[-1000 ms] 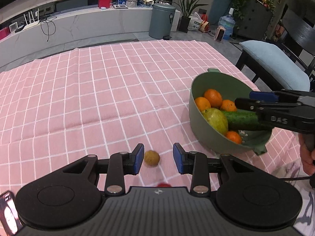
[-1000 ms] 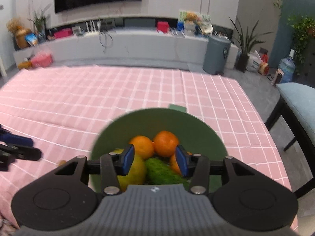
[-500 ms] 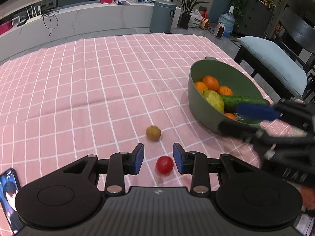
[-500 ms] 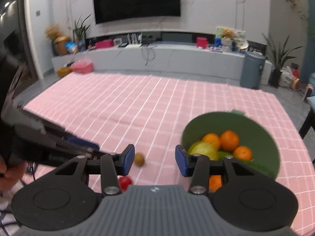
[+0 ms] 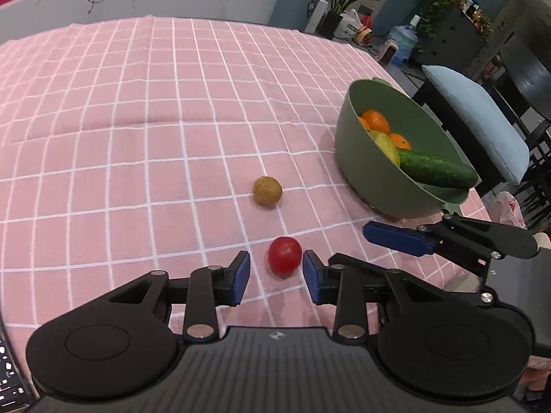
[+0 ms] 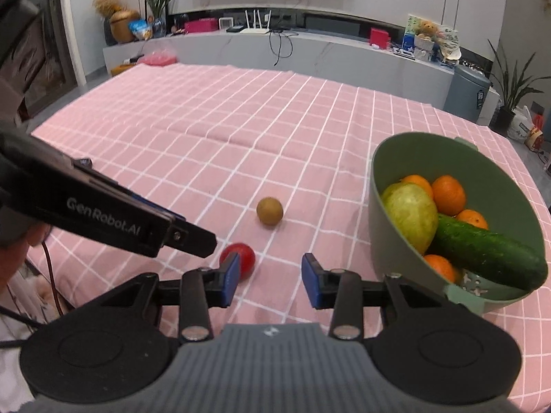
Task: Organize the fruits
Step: 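Grasp the red tomato with the left tool while the right tool grasps the kiwi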
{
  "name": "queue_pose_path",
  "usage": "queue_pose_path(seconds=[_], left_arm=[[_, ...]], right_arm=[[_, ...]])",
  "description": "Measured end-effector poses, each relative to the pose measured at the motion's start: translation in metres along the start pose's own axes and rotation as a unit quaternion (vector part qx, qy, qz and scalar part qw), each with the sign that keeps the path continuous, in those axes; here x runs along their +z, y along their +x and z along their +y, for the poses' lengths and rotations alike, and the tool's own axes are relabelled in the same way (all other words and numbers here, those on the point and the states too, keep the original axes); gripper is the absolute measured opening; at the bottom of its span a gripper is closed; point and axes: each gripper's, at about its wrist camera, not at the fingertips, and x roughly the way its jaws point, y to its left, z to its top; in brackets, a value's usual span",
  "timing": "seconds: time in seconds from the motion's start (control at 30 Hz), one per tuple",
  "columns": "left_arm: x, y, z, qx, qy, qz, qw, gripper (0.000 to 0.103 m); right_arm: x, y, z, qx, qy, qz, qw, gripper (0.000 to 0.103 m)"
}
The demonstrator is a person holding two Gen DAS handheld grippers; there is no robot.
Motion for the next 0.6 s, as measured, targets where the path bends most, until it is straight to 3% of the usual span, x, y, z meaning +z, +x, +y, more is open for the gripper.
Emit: queue_pose_path(seconds=[0.17, 0.6], left_arm=[[0.000, 0.014, -0.006, -0.008, 0.008, 0.017, 0.9998, 0.041], [0.005, 0.044, -0.021, 0.025, 0.050, 0.033, 0.9979, 0.041]], right_arm=[[-0.004, 0.011, -0.001, -0.011, -0.002, 0.014, 1.000, 0.033], [-0.009, 0.026, -0.008, -0.010, 0.008, 0.034, 0.999, 0.032]])
